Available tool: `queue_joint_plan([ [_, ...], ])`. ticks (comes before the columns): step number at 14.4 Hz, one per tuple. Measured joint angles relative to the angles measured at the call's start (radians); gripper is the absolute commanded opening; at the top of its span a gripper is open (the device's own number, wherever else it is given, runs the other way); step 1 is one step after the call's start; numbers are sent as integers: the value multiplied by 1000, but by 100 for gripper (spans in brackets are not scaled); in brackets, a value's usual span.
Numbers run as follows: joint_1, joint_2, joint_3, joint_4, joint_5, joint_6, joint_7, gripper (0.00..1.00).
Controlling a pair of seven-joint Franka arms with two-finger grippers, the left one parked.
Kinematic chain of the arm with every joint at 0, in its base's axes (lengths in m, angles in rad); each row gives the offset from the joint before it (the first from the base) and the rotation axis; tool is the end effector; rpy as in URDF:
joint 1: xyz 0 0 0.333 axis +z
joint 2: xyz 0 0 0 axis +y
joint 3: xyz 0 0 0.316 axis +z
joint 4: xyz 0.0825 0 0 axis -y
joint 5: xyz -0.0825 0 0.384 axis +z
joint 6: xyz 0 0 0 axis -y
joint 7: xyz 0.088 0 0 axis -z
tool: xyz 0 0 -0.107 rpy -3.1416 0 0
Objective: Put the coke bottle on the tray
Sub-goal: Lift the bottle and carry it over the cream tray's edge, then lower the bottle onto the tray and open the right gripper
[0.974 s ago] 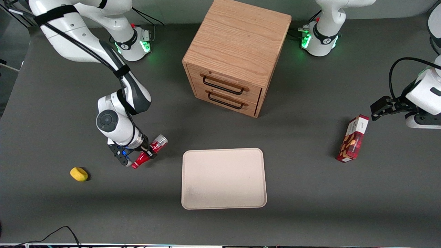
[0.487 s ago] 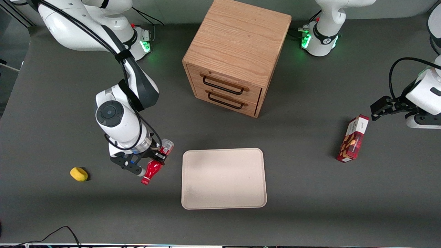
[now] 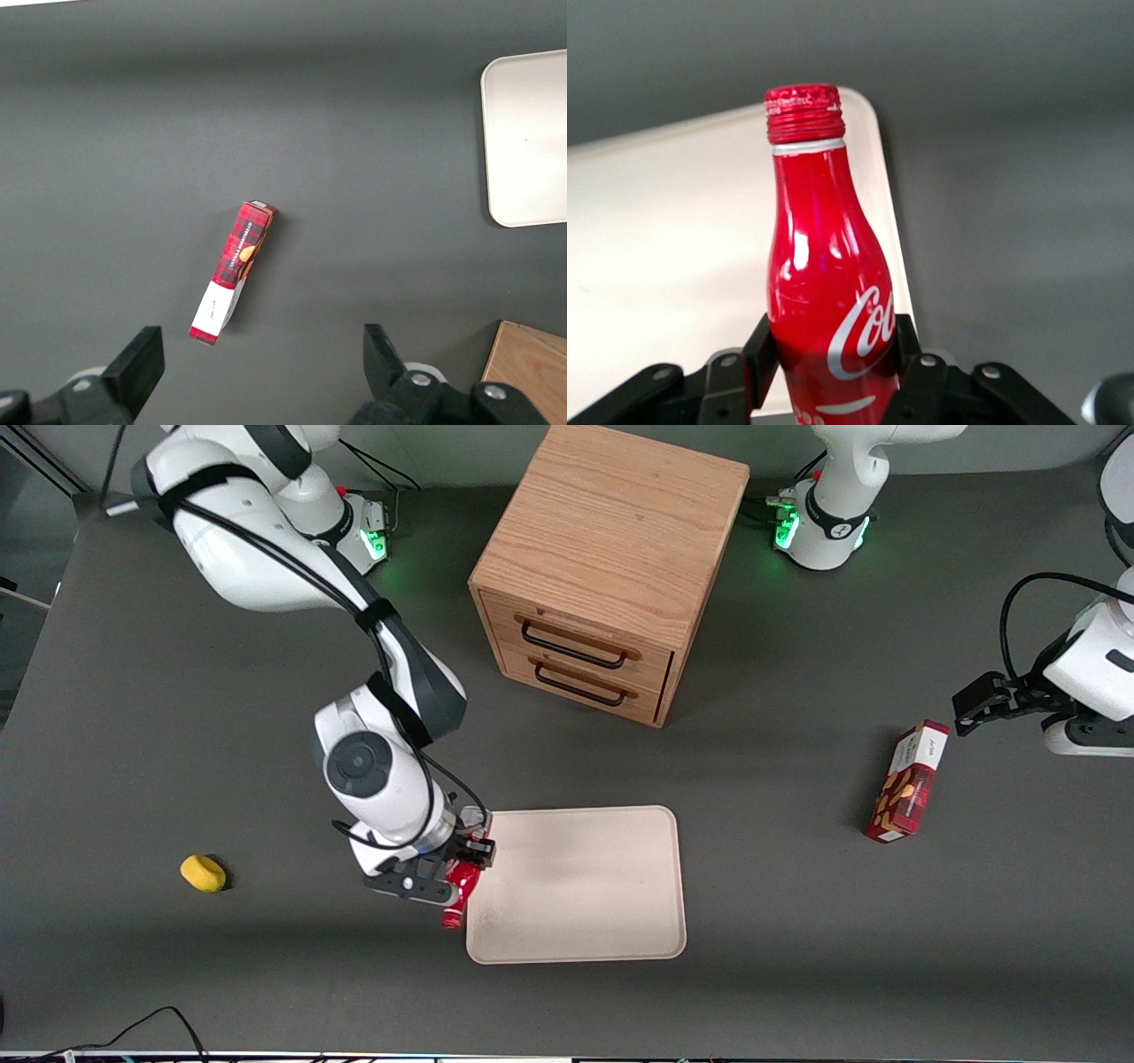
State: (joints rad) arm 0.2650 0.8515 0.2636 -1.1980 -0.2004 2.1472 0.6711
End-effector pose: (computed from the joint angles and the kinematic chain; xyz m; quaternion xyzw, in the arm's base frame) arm 0.6965 0.3287 0.2909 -0.9955 0.0710 -0.0465 0.0423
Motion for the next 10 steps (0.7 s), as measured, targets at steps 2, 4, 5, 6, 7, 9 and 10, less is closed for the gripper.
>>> queue_joint_plan([
  [2, -1, 76, -6, 50, 2, -27, -73, 12],
  [4, 0, 124, -7, 90, 14, -73, -106, 12],
  [5, 1, 135, -7, 100, 28, -90, -114, 12],
  [6, 4, 138, -6, 107, 39, -98, -119, 12],
  [7, 8, 139, -6, 113, 45, -107, -121, 12],
  [9, 17, 140, -6, 121, 48, -107, -121, 13],
  [10, 22, 146, -5, 127, 49, -103, -121, 15],
])
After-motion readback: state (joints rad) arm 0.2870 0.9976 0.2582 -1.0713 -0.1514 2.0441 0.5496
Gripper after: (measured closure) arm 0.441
